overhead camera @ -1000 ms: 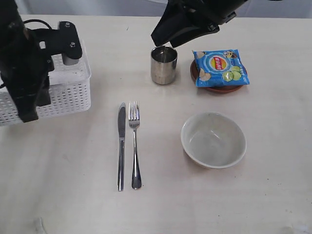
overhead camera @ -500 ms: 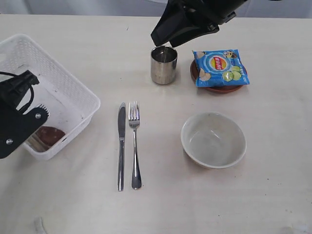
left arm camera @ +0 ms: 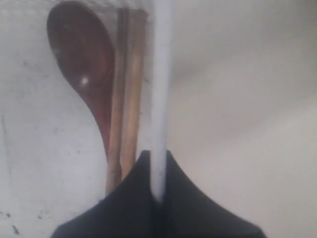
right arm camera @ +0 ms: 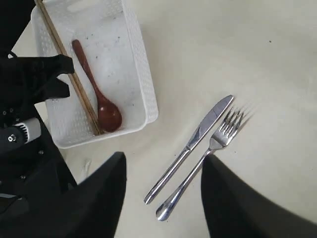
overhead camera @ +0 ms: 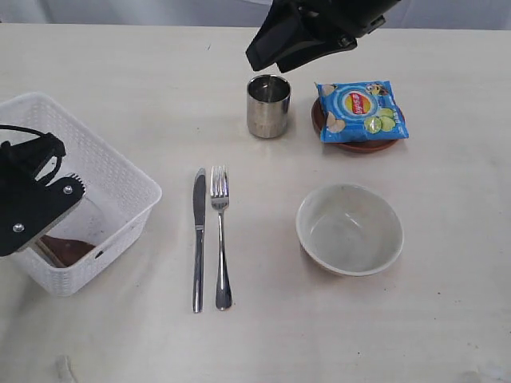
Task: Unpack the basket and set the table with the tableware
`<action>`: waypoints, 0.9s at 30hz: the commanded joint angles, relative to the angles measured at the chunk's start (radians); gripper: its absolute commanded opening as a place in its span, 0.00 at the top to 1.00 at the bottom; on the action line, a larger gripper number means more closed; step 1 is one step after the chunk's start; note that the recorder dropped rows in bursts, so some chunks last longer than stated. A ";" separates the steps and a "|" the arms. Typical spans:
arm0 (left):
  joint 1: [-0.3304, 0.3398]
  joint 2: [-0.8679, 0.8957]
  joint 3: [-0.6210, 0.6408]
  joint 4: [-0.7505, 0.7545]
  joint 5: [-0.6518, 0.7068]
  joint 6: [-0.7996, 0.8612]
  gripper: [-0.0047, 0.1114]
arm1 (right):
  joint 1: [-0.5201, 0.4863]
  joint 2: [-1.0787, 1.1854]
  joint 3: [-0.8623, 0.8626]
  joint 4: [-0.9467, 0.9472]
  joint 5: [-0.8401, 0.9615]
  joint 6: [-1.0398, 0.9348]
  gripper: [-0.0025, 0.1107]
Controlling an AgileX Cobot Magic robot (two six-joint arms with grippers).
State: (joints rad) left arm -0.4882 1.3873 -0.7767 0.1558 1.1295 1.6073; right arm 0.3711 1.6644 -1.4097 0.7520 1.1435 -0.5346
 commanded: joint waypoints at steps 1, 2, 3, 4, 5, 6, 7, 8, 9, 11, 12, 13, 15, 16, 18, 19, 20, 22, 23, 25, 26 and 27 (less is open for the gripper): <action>-0.006 0.058 -0.010 -0.062 0.092 -0.026 0.96 | 0.003 -0.006 0.029 0.009 -0.022 -0.024 0.57; -0.006 0.072 -0.012 -0.055 0.092 -0.042 0.96 | 0.003 -0.006 0.038 0.009 -0.025 -0.027 0.57; -0.006 0.085 -0.017 -0.051 0.092 -0.047 0.96 | 0.003 -0.006 0.044 0.009 -0.029 -0.030 0.57; -0.006 0.087 -0.024 -0.047 0.092 -0.049 0.96 | 0.003 -0.006 0.050 0.012 -0.031 -0.031 0.57; -0.006 0.089 -0.039 -0.053 0.092 -0.049 0.96 | 0.003 -0.006 0.055 0.014 -0.033 -0.034 0.57; -0.006 0.089 -0.063 -0.071 0.092 -0.058 0.96 | 0.003 -0.006 0.060 0.019 -0.041 -0.038 0.57; -0.006 0.089 -0.086 -0.096 0.092 -0.065 0.96 | 0.003 -0.006 0.062 0.025 -0.044 -0.043 0.57; -0.006 0.087 -0.119 -0.129 0.092 -0.065 0.96 | 0.003 -0.006 0.062 0.031 -0.044 -0.049 0.57; -0.006 0.084 -0.155 -0.171 0.092 -0.065 0.96 | 0.003 -0.006 0.062 0.037 -0.046 -0.052 0.57; -0.006 0.083 -0.213 -0.236 0.092 -0.081 0.96 | 0.003 -0.006 0.062 0.055 -0.046 -0.060 0.57; -0.006 0.083 -0.236 -0.263 0.092 -0.083 0.96 | 0.003 -0.006 0.062 0.057 -0.046 -0.063 0.57; -0.006 0.085 -0.251 -0.276 0.092 -0.083 0.96 | 0.003 -0.006 0.062 0.057 -0.046 -0.063 0.57; -0.006 0.091 -0.256 -0.272 0.092 -0.100 0.96 | 0.003 -0.006 0.062 0.057 -0.041 -0.064 0.57; -0.006 0.096 -0.251 -0.262 0.092 -0.115 0.96 | 0.003 -0.006 0.062 0.057 -0.039 -0.064 0.57; -0.006 0.102 -0.230 -0.252 0.092 -0.160 0.96 | 0.003 -0.006 0.062 0.057 -0.037 -0.067 0.57; -0.006 0.102 -0.223 -0.250 0.092 -0.165 0.96 | 0.003 -0.006 0.062 0.057 -0.037 -0.067 0.57; -0.006 0.102 -0.219 -0.244 0.092 -0.178 0.96 | 0.003 -0.006 0.062 0.057 -0.037 -0.067 0.57; -0.006 0.102 -0.221 -0.221 0.092 -0.192 0.96 | 0.003 -0.006 0.062 0.057 -0.037 -0.067 0.57; -0.006 0.102 -0.221 -0.208 0.092 -0.192 0.96 | 0.003 -0.006 0.062 0.057 -0.040 -0.067 0.57; -0.006 0.102 -0.221 -0.203 0.092 -0.192 0.96 | 0.003 -0.006 0.062 0.058 -0.044 -0.067 0.57; -0.006 0.102 -0.218 -0.203 0.092 -0.192 0.96 | 0.003 -0.006 0.062 0.058 -0.044 -0.067 0.57; -0.006 0.104 -0.207 -0.205 0.092 -0.192 0.96 | 0.003 -0.006 0.062 0.058 -0.044 -0.067 0.57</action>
State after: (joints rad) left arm -0.4882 1.4937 -0.9947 -0.0558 1.2168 1.4270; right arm 0.3711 1.6644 -1.3488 0.7955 1.1000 -0.5906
